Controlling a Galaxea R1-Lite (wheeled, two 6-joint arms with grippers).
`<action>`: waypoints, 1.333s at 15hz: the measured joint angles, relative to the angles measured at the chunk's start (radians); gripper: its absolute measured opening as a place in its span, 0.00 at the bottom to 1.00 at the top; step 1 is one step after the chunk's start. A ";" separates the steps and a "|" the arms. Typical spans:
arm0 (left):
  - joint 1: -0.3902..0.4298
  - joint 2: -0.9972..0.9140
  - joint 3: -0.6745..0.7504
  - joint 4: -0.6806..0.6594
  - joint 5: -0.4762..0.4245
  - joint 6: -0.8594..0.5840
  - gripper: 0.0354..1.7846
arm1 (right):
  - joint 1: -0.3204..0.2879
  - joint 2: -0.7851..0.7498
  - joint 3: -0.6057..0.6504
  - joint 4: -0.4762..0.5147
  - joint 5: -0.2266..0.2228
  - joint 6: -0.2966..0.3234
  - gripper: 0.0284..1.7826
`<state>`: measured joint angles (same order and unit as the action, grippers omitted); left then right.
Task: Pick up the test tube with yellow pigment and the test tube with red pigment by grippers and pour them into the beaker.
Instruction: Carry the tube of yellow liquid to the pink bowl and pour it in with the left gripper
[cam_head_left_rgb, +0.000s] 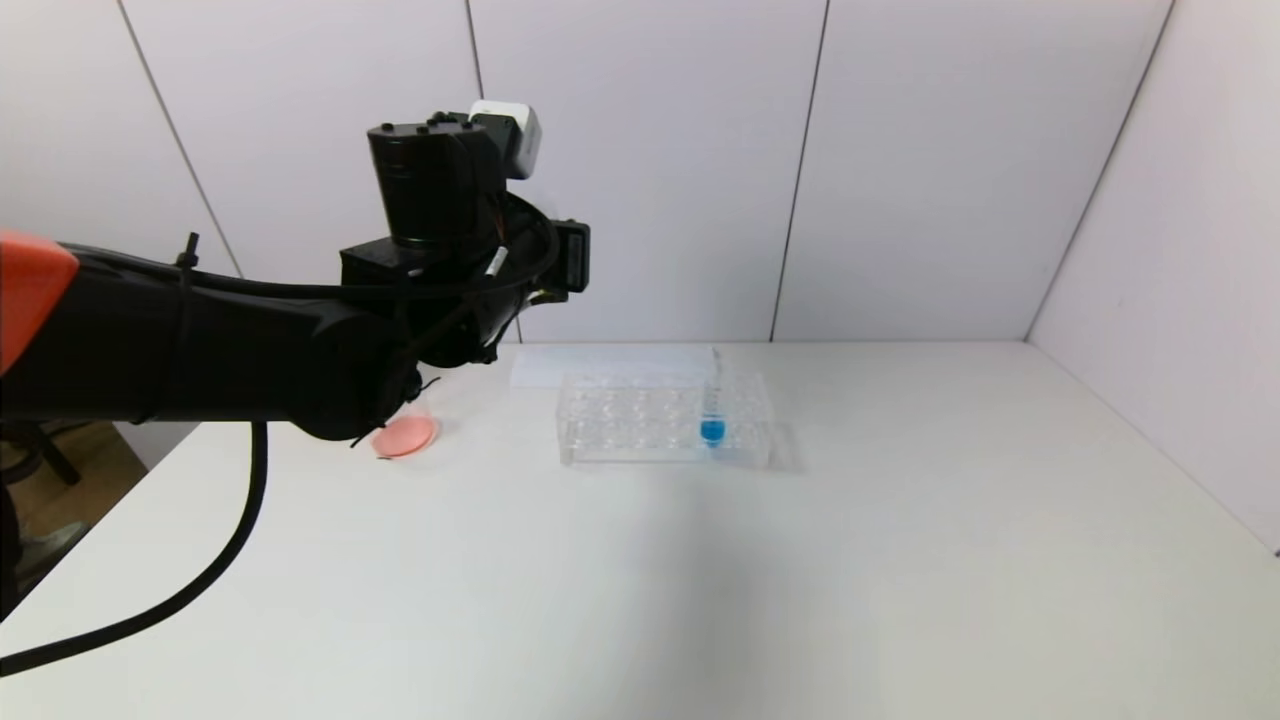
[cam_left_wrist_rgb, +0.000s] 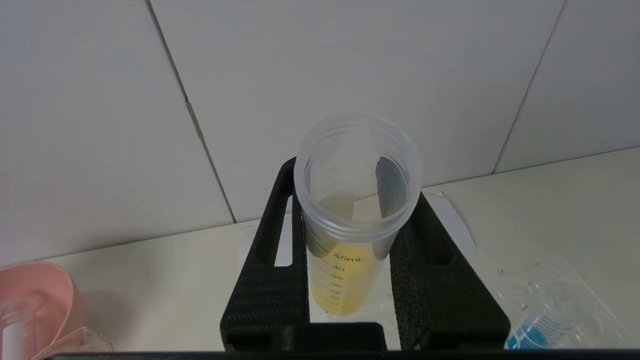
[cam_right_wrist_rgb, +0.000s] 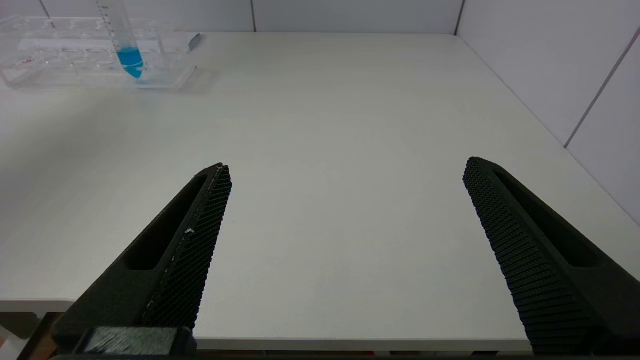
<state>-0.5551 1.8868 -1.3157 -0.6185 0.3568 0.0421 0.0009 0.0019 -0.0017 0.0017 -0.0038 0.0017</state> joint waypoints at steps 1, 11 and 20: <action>0.015 -0.010 0.002 0.016 -0.003 -0.003 0.25 | 0.000 0.000 0.000 0.000 0.000 0.000 0.95; 0.174 -0.061 0.039 0.137 -0.066 -0.011 0.25 | 0.000 0.000 0.000 0.000 0.000 0.000 0.95; 0.325 -0.085 0.093 0.179 -0.179 -0.039 0.25 | 0.000 0.000 0.000 0.000 0.000 0.000 0.95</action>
<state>-0.2302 1.8017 -1.2232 -0.4391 0.1774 0.0028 0.0009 0.0019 -0.0017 0.0017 -0.0038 0.0017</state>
